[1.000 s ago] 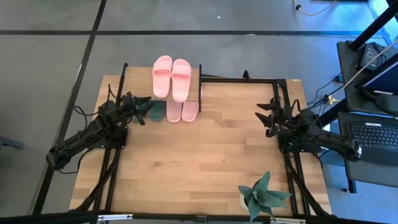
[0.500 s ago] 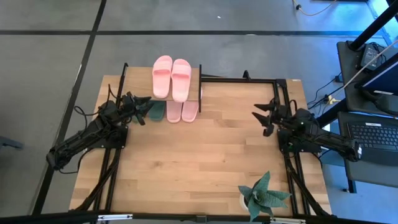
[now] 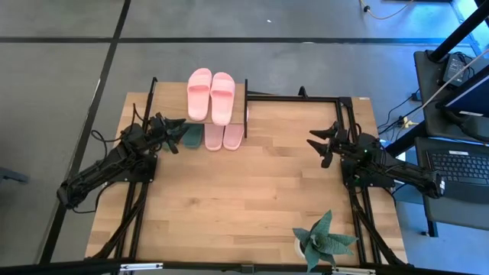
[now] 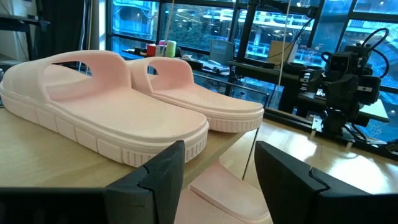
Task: Pick and place slides into the shelf
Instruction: Return to Home Position
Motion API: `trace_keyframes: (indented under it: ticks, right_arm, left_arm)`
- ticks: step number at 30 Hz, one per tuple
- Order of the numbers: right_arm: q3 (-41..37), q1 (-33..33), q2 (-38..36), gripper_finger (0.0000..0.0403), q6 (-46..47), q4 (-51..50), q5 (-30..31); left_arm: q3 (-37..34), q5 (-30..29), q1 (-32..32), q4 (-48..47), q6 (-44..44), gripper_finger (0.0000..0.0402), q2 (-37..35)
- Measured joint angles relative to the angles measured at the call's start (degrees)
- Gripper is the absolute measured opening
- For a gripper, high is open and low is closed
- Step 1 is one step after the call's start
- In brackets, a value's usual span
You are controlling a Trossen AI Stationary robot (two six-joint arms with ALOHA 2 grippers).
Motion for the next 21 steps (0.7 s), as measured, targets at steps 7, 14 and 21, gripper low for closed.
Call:
trace_keyframes:
  ticks: [7, 14, 21]
  right_arm:
    - [0.0, 0.0, 0.0, 0.0202, 0.4, 0.1, 0.0]
    - [0.0, 0.0, 0.0, 0.0202, 0.5, 0.1, 0.0]
    - [0.0, 0.0, 0.0, 0.0202, 0.5, 0.1, 0.0]
  left_arm:
    - [0.0, 0.0, 0.0, 0.0, 0.0, 0.0186, 0.0]
    - [0.0, -0.1, 0.0, 0.0, 0.0, 0.0186, 0.0]
    - [0.0, -0.1, 0.0, 0.0, 0.0, 0.0186, 0.0]
